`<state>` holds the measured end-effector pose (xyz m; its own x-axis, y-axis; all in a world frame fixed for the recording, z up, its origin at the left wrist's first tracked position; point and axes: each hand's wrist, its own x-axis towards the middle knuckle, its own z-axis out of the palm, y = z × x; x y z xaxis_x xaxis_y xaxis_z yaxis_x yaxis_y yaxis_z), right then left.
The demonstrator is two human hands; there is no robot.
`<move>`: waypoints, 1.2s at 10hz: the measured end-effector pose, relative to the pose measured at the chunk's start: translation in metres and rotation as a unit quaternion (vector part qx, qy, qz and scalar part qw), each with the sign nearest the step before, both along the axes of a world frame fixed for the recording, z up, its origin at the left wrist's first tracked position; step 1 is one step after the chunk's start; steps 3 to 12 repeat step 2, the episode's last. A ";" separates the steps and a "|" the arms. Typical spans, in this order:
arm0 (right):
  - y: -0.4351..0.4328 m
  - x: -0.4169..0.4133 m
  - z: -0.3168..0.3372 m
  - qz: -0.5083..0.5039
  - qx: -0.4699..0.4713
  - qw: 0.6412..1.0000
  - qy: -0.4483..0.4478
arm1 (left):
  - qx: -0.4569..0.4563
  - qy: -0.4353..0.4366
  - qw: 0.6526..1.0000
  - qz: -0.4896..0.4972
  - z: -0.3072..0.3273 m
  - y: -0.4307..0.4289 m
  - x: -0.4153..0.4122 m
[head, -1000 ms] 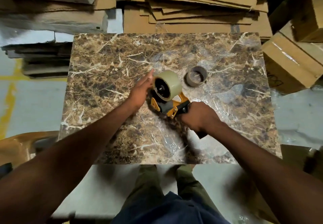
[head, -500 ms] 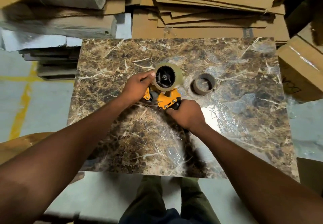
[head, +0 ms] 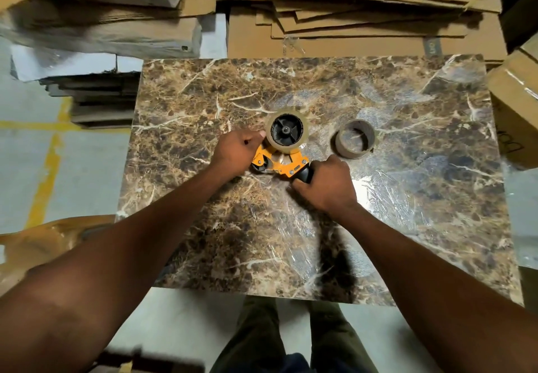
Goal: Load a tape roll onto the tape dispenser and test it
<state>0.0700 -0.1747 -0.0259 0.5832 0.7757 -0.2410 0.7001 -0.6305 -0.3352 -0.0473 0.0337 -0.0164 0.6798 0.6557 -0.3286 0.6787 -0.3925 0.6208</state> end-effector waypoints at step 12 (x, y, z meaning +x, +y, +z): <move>-0.005 0.006 0.000 0.043 0.012 0.998 -0.052 | 0.086 -0.009 0.990 -0.113 0.005 -0.001 -0.012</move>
